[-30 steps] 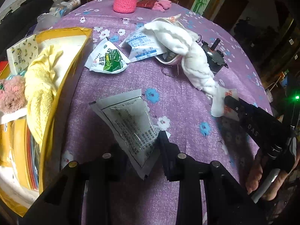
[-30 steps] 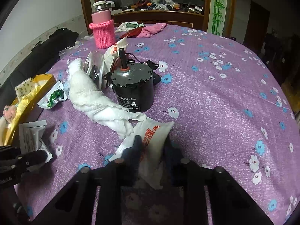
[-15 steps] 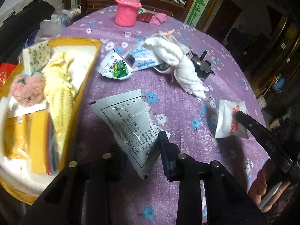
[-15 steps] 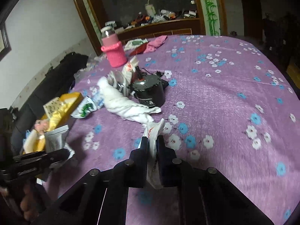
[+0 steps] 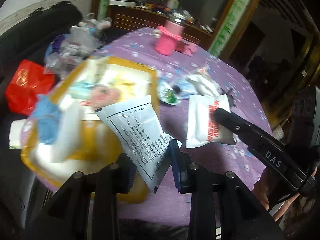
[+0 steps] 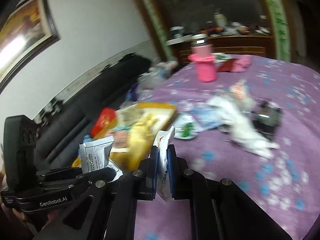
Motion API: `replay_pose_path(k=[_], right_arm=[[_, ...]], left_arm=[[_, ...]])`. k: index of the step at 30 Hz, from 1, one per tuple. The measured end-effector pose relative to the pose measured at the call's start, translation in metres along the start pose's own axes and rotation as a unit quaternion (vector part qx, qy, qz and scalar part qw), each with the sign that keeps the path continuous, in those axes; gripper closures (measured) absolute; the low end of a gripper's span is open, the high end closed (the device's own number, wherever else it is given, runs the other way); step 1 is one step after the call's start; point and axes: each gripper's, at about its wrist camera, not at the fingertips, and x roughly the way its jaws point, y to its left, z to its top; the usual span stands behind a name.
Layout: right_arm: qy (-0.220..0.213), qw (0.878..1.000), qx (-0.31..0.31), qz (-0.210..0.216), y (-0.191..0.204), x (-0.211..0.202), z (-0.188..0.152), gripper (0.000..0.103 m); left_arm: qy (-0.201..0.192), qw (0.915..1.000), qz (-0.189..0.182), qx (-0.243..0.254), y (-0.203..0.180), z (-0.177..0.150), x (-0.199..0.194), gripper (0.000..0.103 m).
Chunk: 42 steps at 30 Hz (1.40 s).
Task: Organize soft objects
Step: 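Carry the bag and paper sheet into the box and open both tools, then grasp the white towel with the right tool while the left tool grasps the green-printed packet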
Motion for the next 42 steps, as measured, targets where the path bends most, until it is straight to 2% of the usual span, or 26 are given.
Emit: replay_pose_path(k=[6,16,19,22,24,28,30,34,36,42], right_arm=[[0.033,0.998,-0.023,0.041,0.033,0.047,0.014,0.094],[0.080,0.995,-0.036,0.052,0.052,0.124,0.031,0.093],[0.084,0.995,-0.034,0.050,0.053,0.139,0.029,0.090],[0.083,0.995,-0.027,0.042,0.051,0.141,0.027,0.083],[0.075,0.996,-0.022,0.039,0.045,0.136,0.028,0.062],[0.056,0.997,-0.012,0.042,0.032,0.113,0.026,0.059],[0.045,0.998,-0.004,0.041,0.024,0.103,0.025,0.051],[0.032,0.999,0.016,0.023,-0.001,0.086,0.023,0.040],[0.031,0.999,0.034,0.009,-0.015,0.082,0.023,0.030],[0.077,0.994,0.078,-0.008,-0.043,0.102,0.042,0.029]], left_arm=[[0.011,0.9993,0.026,-0.022,0.033,0.000,0.011,0.075],[0.033,0.9986,-0.001,-0.041,0.056,0.003,0.031,0.074],[0.034,0.9987,0.024,-0.028,0.053,0.002,0.038,0.074],[0.025,0.9991,0.018,-0.028,0.053,0.001,0.034,0.074],[0.019,0.9994,0.017,-0.024,0.052,0.002,0.031,0.069],[-0.005,0.9996,0.016,-0.022,0.051,0.003,0.018,0.058],[-0.024,0.9994,0.016,-0.022,0.049,0.003,0.011,0.046],[-0.041,0.9987,0.010,-0.028,0.049,0.004,0.003,0.045],[-0.048,0.9984,0.002,-0.031,0.049,0.004,-0.001,0.045],[-0.064,0.9975,-0.008,-0.030,0.045,0.005,-0.008,0.045]])
